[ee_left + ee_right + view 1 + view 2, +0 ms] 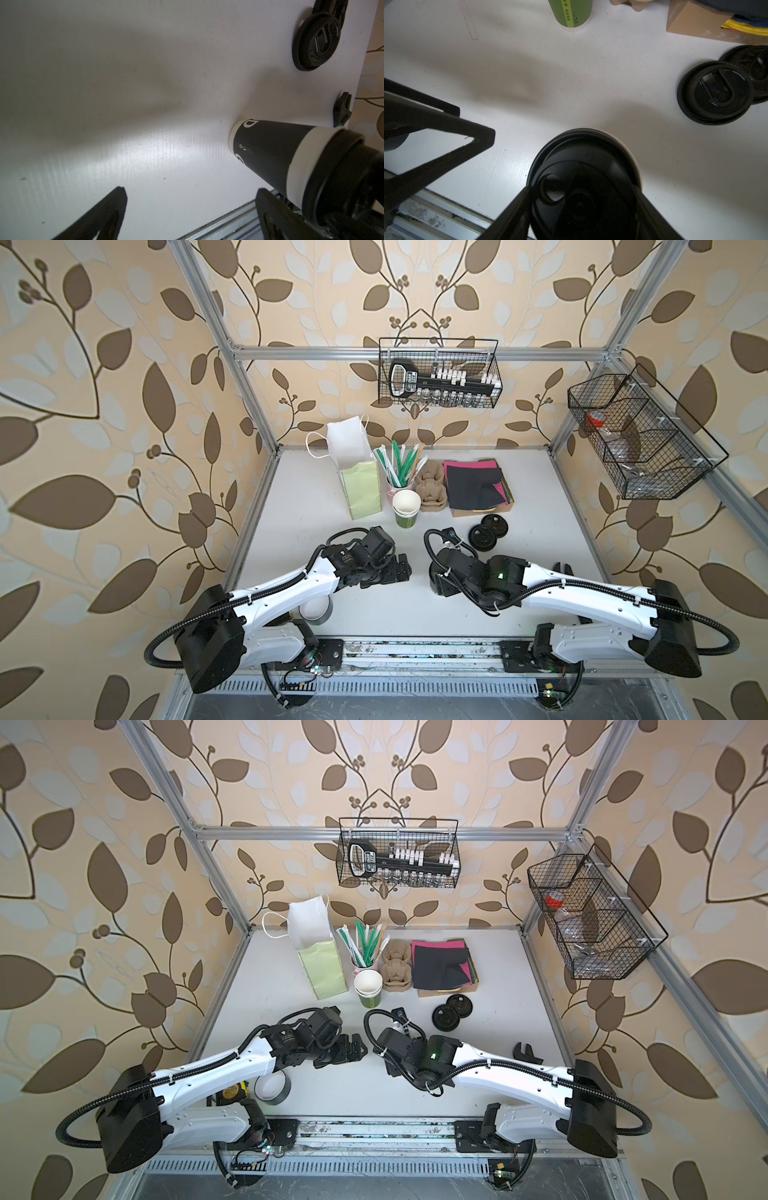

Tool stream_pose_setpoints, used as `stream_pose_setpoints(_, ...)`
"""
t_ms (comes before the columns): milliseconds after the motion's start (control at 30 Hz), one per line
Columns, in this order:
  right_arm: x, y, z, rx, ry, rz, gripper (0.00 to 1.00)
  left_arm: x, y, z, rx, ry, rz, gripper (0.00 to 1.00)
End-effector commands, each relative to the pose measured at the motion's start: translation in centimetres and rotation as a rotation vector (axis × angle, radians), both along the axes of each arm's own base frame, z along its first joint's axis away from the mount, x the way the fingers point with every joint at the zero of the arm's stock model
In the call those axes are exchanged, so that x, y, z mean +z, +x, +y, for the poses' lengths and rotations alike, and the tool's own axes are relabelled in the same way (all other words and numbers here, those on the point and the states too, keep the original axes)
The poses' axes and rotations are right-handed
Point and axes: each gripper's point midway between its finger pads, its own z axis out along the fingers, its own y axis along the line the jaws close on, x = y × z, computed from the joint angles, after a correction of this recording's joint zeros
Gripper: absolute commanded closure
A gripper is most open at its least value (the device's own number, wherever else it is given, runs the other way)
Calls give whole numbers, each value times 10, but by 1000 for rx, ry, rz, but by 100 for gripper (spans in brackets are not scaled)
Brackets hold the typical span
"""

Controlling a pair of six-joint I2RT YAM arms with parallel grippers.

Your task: Pack the takeout coffee

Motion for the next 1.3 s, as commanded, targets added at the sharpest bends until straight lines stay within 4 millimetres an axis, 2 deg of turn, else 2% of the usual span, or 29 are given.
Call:
stream_pose_setpoints(0,-2,1,-4,-17,-13,-2,31,6,0,1,-10,-1,-27,1)
stream_pose_setpoints(300,0,5,-3,-24,-7,-14,30,6,0,0,-10,-2,-24,1)
stream_pose_setpoints(800,-19,-2,-7,-27,-27,30,28,6,-1,0,-13,-5,-26,1)
stream_pose_setpoints(1033,2,2,-5,-33,8,-13,28,7,-1,1,-13,-4,-26,1)
stream_pose_setpoints(1267,-3,2,-12,-50,-34,-5,26,11,0,0,-16,-4,-32,1)
